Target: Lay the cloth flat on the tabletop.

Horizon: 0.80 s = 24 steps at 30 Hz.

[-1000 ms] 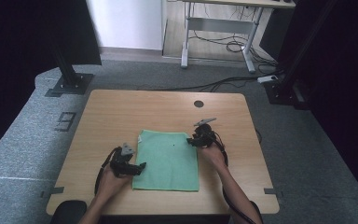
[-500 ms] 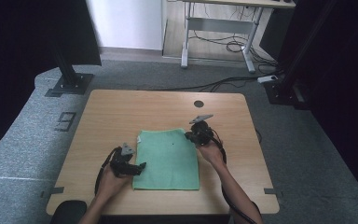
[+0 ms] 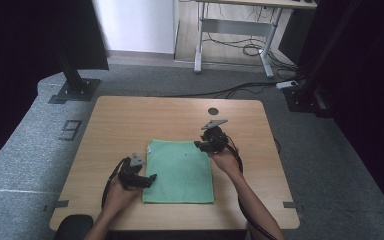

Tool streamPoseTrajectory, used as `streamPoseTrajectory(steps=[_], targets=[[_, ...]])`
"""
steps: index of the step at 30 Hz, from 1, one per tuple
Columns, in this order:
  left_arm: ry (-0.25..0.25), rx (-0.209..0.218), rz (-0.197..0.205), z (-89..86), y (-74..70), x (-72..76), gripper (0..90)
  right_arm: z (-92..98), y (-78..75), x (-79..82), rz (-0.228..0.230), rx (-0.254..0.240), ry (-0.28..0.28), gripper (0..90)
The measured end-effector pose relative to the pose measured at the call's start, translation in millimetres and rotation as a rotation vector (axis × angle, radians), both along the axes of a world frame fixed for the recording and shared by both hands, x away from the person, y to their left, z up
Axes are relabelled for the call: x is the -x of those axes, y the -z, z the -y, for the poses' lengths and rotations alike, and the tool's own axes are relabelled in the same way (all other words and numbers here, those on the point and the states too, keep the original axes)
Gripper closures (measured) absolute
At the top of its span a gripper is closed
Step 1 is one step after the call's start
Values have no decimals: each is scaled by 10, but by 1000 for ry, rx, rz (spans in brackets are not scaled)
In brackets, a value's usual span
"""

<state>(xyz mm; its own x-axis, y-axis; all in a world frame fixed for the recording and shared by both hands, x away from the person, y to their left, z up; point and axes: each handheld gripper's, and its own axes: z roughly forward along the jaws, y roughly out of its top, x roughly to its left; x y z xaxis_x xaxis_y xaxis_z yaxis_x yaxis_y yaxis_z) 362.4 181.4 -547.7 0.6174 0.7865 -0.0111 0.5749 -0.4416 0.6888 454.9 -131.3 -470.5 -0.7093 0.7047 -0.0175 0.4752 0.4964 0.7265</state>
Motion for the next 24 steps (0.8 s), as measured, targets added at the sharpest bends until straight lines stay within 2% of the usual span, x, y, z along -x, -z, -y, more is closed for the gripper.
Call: streamPoseTrajectory(steps=[1,4,7,12,16,19,21,24], targets=[[0,0,0,0,0,0,151,26,33,-11,-5,1,8,570],[0,0,-1,0,-1,0,151,99,139,-22,-37,2,27,651],[0,0,0,0,-1,0,151,177,247,-55,-44,15,58,723],[0,0,-1,0,-1,0,151,284,387,-152,-61,-7,113,734],[0,0,-1,0,-1,0,151,251,480,-196,-84,-31,96,641],[0,0,-1,0,-1,0,151,179,531,-195,-92,-36,80,626],[0,0,-1,-1,-1,0,151,148,558,-199,-102,-27,72,657],[0,0,-1,0,-1,0,151,108,615,-202,-138,0,62,798]])
